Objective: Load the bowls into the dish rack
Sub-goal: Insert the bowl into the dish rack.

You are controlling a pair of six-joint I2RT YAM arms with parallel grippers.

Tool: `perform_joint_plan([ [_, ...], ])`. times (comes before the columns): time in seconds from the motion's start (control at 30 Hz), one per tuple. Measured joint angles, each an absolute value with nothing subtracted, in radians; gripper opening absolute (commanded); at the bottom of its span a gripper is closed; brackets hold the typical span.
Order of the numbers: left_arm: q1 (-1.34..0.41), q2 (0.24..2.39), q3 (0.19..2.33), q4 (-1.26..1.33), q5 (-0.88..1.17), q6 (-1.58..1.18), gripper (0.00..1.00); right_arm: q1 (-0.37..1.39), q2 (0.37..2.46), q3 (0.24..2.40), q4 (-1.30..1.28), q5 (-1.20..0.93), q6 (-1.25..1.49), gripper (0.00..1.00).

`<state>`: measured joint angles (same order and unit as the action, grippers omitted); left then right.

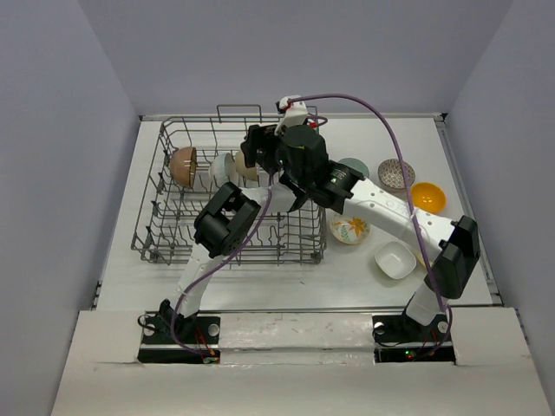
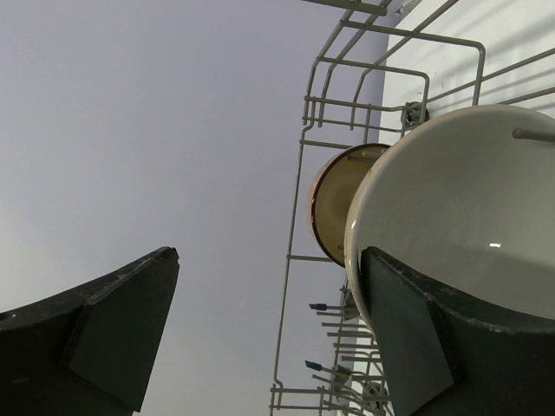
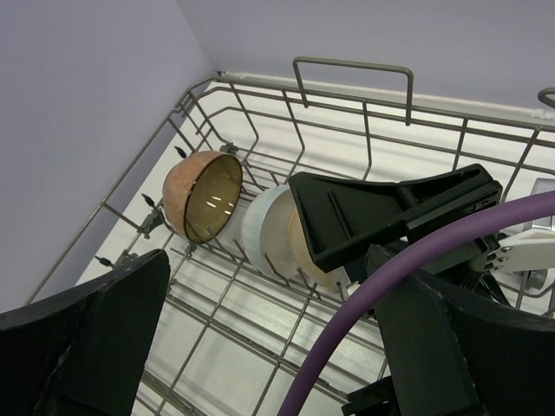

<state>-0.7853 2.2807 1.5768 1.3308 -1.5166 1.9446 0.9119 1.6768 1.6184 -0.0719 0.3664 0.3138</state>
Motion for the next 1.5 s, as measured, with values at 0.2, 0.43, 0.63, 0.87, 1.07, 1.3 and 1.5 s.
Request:
perform_joint_plan([
  [0.2,-0.786,2.288,1.577,1.329,-1.514,1.952,0.99,0.912,1.676,1.594,-0.039,0.366,0.306,1.0],
  [0.43,-0.792,2.304,1.577,1.344,-1.513,1.951,0.99,0.912,1.676,1.568,-0.015,0.368,0.296,1.0],
  [0.63,-0.792,2.313,1.577,1.362,-1.514,1.944,0.99,0.912,1.676,1.555,0.004,0.368,0.29,1.0],
  [0.87,-0.792,2.324,1.577,1.386,-1.512,1.935,0.99,0.913,1.677,1.539,0.02,0.366,0.289,1.0],
  [1.07,-0.792,2.344,1.579,1.406,-1.52,1.92,0.99,0.916,1.679,1.513,0.035,0.367,0.283,1.0],
  [1.3,-0.792,2.359,1.599,1.414,-1.528,1.921,0.99,0.92,1.653,1.488,0.017,0.375,0.345,1.0],
  [1.5,-0.789,2.394,1.658,1.412,-1.528,1.935,0.99,0.923,1.602,1.442,-0.002,0.359,0.401,1.0],
])
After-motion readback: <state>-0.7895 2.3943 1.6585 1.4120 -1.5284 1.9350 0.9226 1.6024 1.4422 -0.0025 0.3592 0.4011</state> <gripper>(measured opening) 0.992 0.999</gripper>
